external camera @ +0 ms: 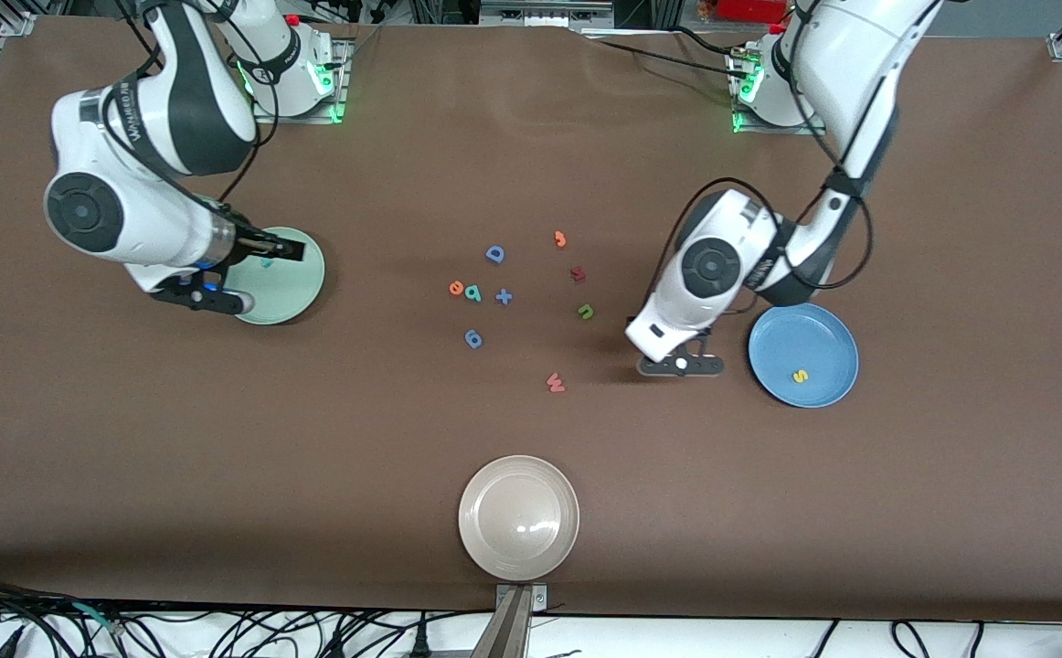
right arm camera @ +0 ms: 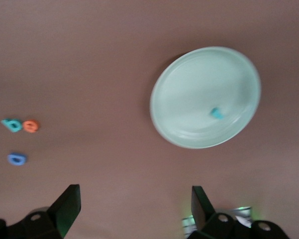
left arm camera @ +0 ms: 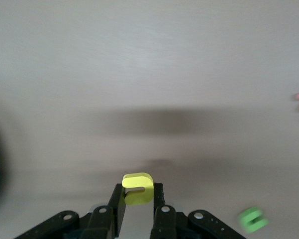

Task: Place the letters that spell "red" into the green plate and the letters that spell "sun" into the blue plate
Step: 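Place the yellow u on the blue plate with the left gripper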

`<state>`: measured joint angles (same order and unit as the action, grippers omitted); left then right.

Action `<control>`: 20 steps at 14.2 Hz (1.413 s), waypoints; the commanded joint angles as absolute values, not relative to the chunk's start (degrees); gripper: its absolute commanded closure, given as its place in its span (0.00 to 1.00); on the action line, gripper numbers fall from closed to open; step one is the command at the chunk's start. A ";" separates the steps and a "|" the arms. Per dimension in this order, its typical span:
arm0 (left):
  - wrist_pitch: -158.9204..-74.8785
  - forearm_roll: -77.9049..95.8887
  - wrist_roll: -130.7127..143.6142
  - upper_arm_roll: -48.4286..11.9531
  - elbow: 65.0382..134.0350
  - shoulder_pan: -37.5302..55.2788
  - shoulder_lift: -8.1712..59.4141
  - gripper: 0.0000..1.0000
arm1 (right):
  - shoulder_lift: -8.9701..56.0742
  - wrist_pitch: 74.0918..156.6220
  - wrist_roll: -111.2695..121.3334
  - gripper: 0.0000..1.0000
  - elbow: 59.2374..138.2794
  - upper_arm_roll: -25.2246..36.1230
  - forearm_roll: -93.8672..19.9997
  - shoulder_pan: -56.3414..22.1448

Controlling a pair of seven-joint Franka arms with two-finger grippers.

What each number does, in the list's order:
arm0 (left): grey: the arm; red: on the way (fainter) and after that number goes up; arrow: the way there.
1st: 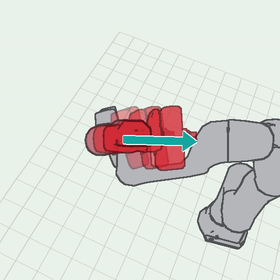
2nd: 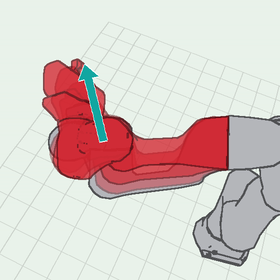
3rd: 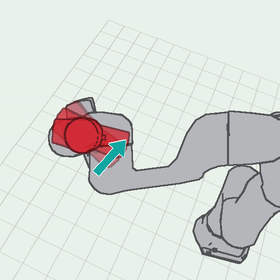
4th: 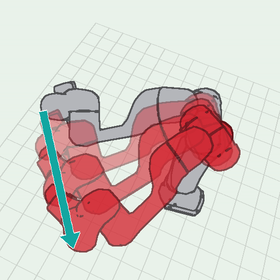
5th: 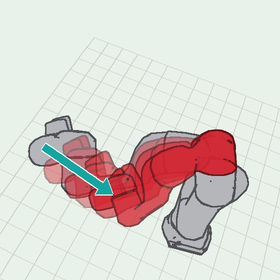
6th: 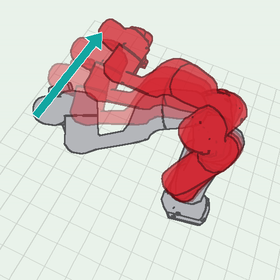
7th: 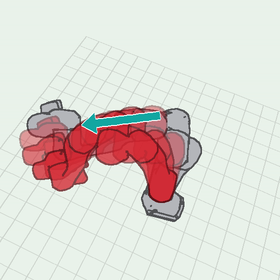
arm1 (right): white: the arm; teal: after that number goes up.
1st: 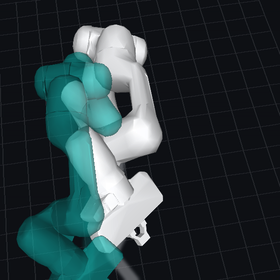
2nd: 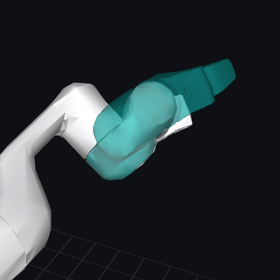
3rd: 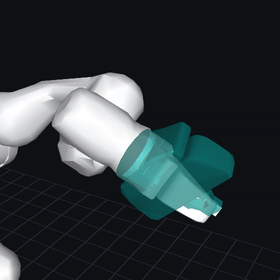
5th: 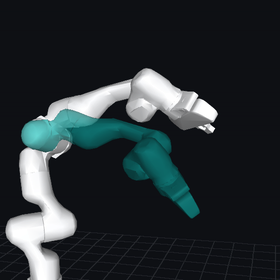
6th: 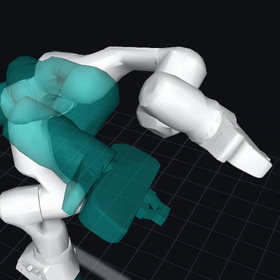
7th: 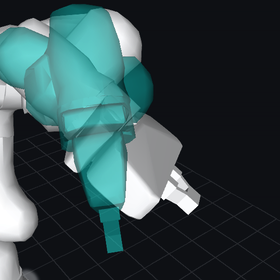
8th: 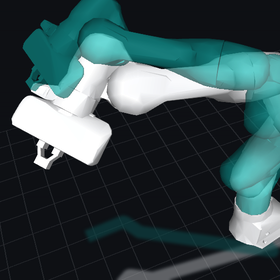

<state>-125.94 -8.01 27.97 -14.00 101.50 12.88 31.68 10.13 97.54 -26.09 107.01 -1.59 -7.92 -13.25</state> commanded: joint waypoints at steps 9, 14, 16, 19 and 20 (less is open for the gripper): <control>-115.84 -12.63 1.76 -14.33 104.76 -1.92 26.72 0.85 | 21.52 118.54 -41.22 0.02 106.43 -5.01 -11.51 -27.67; -122.07 -14.85 1.49 -14.50 111.08 -3.43 26.63 0.69 | 23.73 134.79 -40.70 0.02 116.87 -5.01 -11.16 -29.62; -122.08 -14.85 1.58 -14.50 110.83 -3.43 26.63 0.00 | 24.17 139.02 -40.34 0.02 119.52 -5.01 -11.07 -29.88; -121.73 -14.77 1.58 -14.50 110.22 -3.34 26.54 0.00 | 26.45 143.78 -40.34 0.02 120.59 -5.01 -11.07 -31.55; -121.55 -14.77 1.58 -14.68 109.78 -3.25 26.46 0.00 | 27.33 144.66 -40.25 0.02 120.59 -5.01 -11.07 -31.73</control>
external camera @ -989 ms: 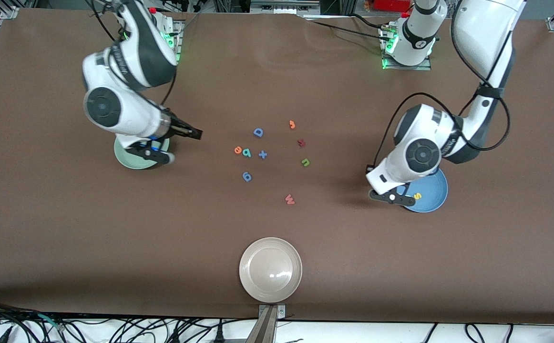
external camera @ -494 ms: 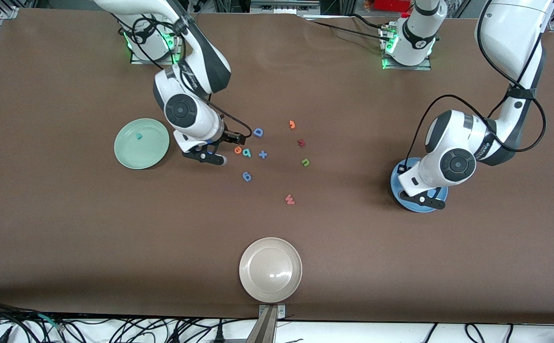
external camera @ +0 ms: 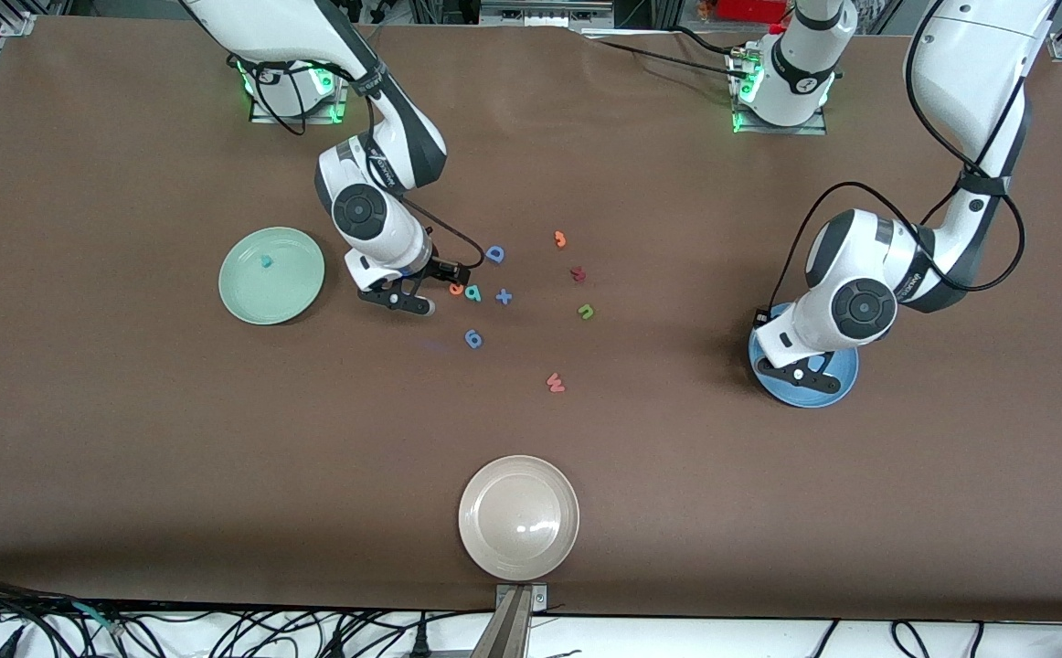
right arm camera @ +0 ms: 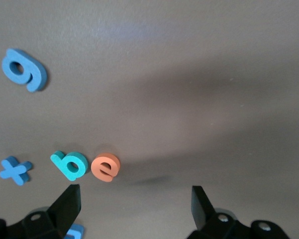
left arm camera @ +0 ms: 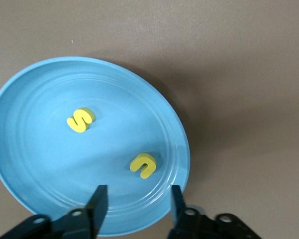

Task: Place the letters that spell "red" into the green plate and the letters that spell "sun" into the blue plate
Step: 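Place the yellow u on the blue plate with the left gripper, then reach the left gripper to the green u while the right gripper reaches e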

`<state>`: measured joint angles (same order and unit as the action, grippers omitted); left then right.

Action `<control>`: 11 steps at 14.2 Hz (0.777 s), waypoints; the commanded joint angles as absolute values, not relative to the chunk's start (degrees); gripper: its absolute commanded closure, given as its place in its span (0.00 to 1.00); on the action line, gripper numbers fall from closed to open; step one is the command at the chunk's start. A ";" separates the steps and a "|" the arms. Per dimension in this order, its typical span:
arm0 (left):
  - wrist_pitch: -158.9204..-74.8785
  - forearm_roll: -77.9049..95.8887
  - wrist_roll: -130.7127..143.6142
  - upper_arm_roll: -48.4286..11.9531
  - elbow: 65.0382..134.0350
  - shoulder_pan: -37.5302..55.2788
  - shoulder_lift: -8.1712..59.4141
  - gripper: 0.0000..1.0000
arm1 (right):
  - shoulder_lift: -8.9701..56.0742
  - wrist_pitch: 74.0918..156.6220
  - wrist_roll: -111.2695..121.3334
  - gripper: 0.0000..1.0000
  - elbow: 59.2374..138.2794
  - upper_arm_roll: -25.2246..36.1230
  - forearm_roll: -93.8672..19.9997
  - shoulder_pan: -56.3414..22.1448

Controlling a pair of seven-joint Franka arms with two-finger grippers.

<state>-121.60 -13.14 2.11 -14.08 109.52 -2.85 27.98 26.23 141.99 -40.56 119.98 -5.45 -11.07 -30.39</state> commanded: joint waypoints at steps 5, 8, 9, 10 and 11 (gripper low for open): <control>-121.46 -9.14 5.01 -18.10 109.16 -2.20 26.46 0.00 | 29.36 148.18 -37.44 0.02 120.76 -5.01 -11.08 -32.08; -121.55 -9.67 5.97 -20.30 108.19 0.78 26.63 0.00 | 29.36 148.10 -36.30 0.02 120.94 -5.01 -11.07 -32.08; -121.99 -10.10 5.89 -20.22 108.11 2.53 26.63 0.00 | 29.36 148.10 -36.12 0.02 121.02 -4.92 -11.16 -32.08; -122.25 -11.59 4.84 -20.21 107.84 3.59 26.72 0.00 | 29.36 148.10 -34.73 0.02 121.03 -4.92 -11.16 -32.08; -122.34 -14.47 4.75 -20.56 106.97 3.86 27.41 0.00 | 29.36 148.18 -33.41 0.02 121.55 -4.75 -11.16 -31.99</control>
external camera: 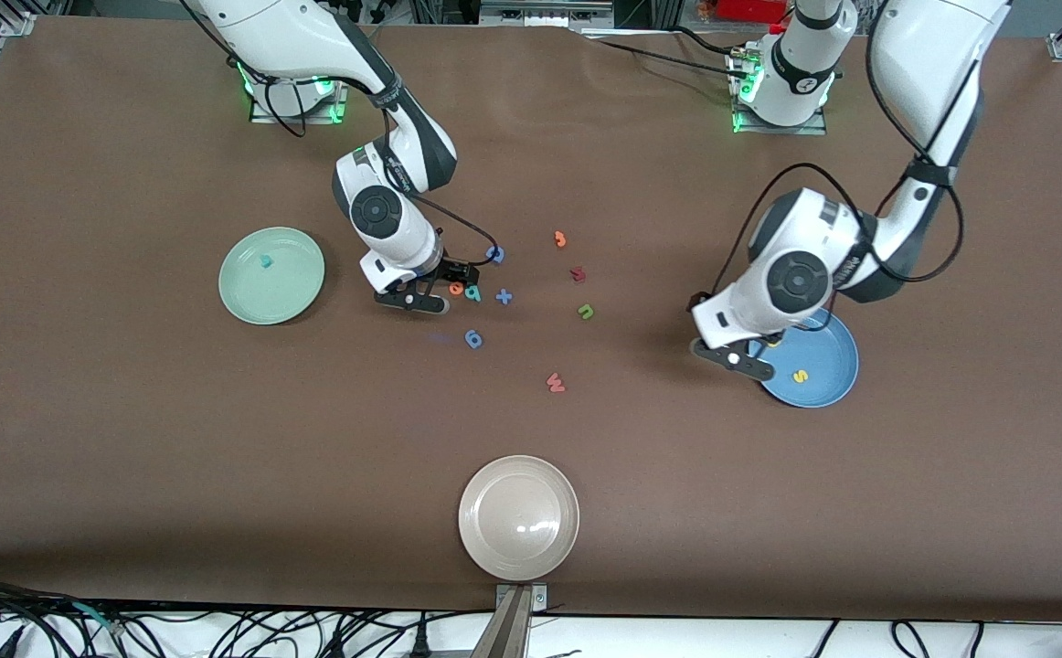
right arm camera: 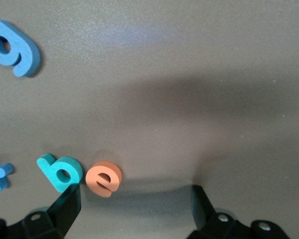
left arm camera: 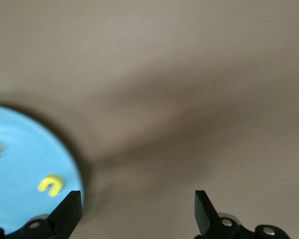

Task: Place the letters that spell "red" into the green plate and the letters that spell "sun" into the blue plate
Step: 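Reach the left gripper to the green u while the right gripper reaches e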

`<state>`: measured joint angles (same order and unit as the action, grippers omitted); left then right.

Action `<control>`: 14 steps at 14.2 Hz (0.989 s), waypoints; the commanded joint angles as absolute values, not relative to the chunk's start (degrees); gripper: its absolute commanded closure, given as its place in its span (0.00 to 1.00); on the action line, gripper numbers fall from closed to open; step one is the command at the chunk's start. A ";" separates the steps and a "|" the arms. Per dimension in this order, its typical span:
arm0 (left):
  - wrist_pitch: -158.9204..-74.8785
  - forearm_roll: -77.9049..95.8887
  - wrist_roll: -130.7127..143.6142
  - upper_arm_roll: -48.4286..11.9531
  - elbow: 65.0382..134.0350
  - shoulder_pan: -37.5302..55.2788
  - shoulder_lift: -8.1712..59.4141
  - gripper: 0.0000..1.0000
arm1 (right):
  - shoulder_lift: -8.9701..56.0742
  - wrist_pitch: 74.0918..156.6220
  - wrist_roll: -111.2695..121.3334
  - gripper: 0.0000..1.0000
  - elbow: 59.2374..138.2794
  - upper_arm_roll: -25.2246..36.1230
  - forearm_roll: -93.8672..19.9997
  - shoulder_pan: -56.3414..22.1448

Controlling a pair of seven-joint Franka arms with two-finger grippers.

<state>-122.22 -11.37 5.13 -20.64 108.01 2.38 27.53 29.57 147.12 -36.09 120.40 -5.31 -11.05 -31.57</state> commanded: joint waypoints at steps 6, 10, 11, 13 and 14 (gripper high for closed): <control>-123.49 -18.90 4.22 -21.53 102.49 12.03 31.46 0.00 | 30.93 151.70 -32.96 0.02 121.82 -4.83 -11.16 -32.08; -123.49 -18.90 3.96 -21.53 98.89 15.01 35.59 0.00 | 31.03 152.23 -28.75 0.02 121.73 -4.75 -11.16 -31.90; -123.57 -18.98 4.04 -21.53 98.27 16.77 36.20 0.00 | 31.03 152.14 -28.57 0.02 121.82 -4.75 -11.16 -31.90; -124.44 -18.98 4.04 -21.53 97.47 17.75 37.44 0.00 | 31.46 152.31 -26.90 0.05 121.73 -4.66 -11.16 -31.82; -126.63 -18.81 4.04 -21.53 97.56 17.75 37.79 0.00 | 31.64 152.40 -26.63 0.08 121.64 -4.66 -11.16 -31.73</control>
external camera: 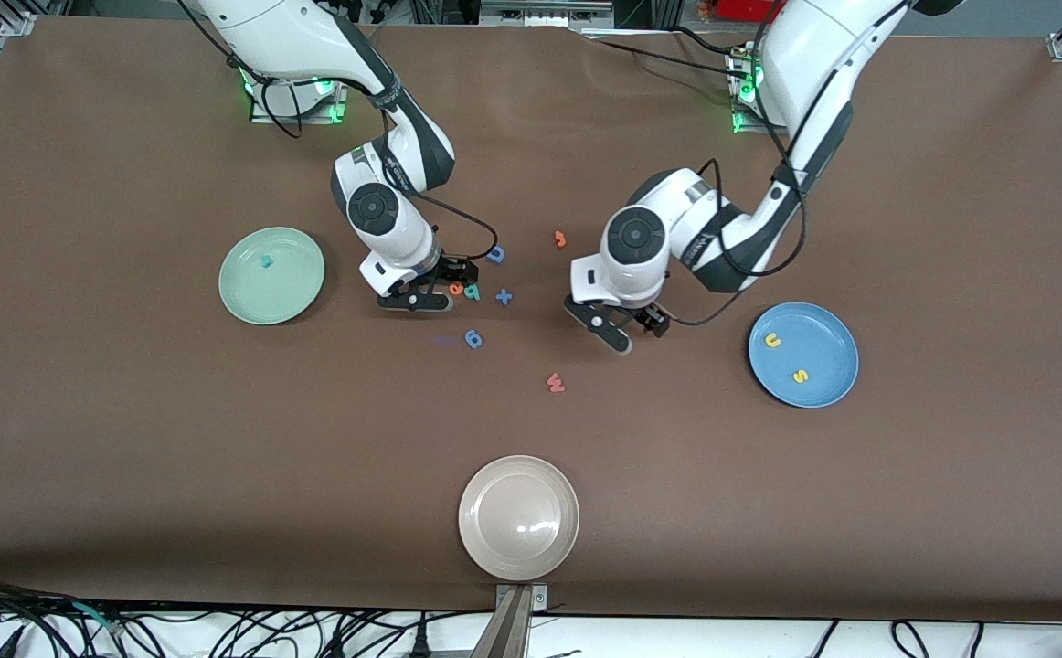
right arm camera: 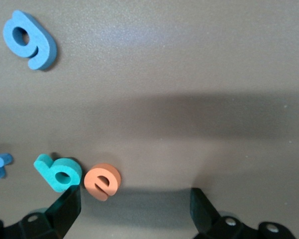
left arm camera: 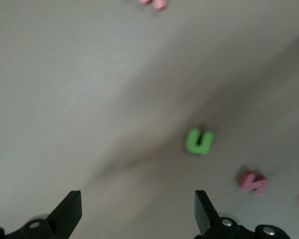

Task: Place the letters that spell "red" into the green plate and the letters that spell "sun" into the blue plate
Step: 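Reach the left gripper to the green u while the right gripper reaches e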

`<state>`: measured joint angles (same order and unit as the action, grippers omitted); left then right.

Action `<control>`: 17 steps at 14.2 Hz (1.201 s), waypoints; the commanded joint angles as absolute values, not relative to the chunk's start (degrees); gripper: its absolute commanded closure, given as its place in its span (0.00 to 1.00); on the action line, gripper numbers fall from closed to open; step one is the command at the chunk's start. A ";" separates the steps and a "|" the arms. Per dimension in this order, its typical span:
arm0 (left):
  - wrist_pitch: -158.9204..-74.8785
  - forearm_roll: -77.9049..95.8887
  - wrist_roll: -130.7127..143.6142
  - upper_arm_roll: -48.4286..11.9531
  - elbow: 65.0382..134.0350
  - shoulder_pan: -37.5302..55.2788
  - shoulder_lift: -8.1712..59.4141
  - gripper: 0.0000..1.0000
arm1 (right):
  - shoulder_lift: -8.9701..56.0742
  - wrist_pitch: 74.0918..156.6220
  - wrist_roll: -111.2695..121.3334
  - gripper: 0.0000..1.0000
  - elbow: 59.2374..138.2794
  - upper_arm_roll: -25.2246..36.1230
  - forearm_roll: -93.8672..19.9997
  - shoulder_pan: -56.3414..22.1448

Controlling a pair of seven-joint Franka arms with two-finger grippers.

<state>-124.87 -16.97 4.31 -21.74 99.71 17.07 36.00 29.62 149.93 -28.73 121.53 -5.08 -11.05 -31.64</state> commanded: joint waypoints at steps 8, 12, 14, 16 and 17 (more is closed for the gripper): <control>-132.72 -18.46 4.75 -21.53 98.00 20.21 41.40 0.00 | 32.08 152.49 -25.58 0.13 120.15 -4.75 -11.34 -31.99; -132.72 -18.98 4.75 -21.53 98.17 21.01 41.75 0.10 | 32.17 152.58 -23.39 0.13 119.10 -4.66 -11.08 -31.90; -132.80 -19.07 4.75 -21.45 98.17 21.01 42.36 0.16 | 32.69 152.58 -23.20 0.13 117.87 -4.75 -11.16 -32.08; -132.89 -19.16 4.83 -21.45 98.09 21.01 42.98 0.18 | 33.04 152.67 -23.29 0.16 117.86 -4.66 -11.16 -32.25; -132.89 -19.16 4.83 -21.45 98.09 21.01 42.98 0.25 | 33.13 153.28 -23.20 0.23 117.95 -4.66 -11.08 -32.26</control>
<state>-132.89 -16.98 4.33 -21.67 99.38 20.58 41.96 31.11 151.70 -24.18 119.31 -4.93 -11.05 -31.66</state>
